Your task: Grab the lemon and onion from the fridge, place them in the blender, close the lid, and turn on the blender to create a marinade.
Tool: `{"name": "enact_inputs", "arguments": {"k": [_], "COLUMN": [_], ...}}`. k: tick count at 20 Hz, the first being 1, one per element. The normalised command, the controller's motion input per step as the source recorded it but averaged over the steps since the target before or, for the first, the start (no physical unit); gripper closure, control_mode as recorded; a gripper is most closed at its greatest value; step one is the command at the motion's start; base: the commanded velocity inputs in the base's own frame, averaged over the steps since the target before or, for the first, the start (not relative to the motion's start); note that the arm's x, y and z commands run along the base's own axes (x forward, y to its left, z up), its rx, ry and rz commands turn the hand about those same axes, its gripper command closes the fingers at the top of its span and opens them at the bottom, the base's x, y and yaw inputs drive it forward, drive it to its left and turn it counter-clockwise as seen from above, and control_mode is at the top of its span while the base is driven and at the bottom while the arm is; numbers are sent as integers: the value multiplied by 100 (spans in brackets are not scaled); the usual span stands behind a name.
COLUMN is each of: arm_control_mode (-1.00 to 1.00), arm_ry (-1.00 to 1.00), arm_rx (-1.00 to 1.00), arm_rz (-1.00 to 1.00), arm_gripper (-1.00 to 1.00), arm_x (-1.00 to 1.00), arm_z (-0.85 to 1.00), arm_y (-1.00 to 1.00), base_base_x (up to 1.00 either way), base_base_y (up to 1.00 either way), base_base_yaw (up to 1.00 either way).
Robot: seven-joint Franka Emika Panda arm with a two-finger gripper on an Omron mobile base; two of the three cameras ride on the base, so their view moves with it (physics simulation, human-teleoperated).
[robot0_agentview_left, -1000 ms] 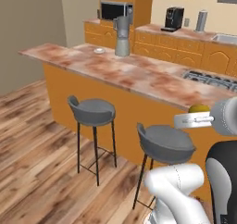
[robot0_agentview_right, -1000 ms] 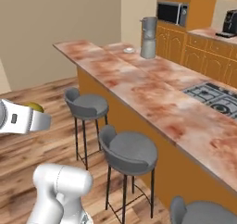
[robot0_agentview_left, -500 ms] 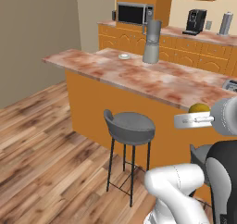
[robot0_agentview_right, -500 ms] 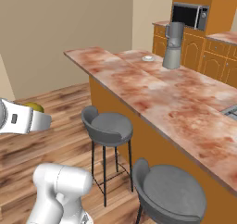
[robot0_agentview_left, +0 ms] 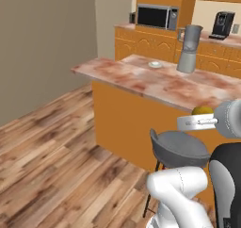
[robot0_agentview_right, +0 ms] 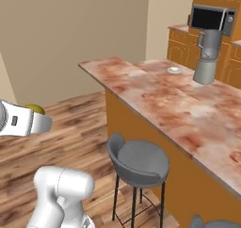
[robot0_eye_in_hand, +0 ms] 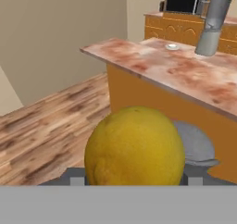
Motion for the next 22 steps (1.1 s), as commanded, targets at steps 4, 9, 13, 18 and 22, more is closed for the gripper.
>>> {"name": "enact_inputs", "arguments": {"k": [4, 9, 13, 18, 22], "arm_control_mode": [100, 100, 100, 100, 100], "arm_ry": [0, 0, 0, 0, 0], "arm_rx": [0, 0, 0, 0, 0], "arm_rz": [0, 0, 0, 0, 0], "arm_gripper": [100, 100, 100, 100, 100], "arm_x": [0, 0, 0, 0, 0], "arm_z": [0, 0, 0, 0, 0], "arm_y": [0, 0, 0, 0, 0], "base_base_x": [100, 100, 100, 100, 100], "base_base_y": [100, 100, 100, 100, 100], "base_base_yaw": [0, 0, 0, 0, -4]}}
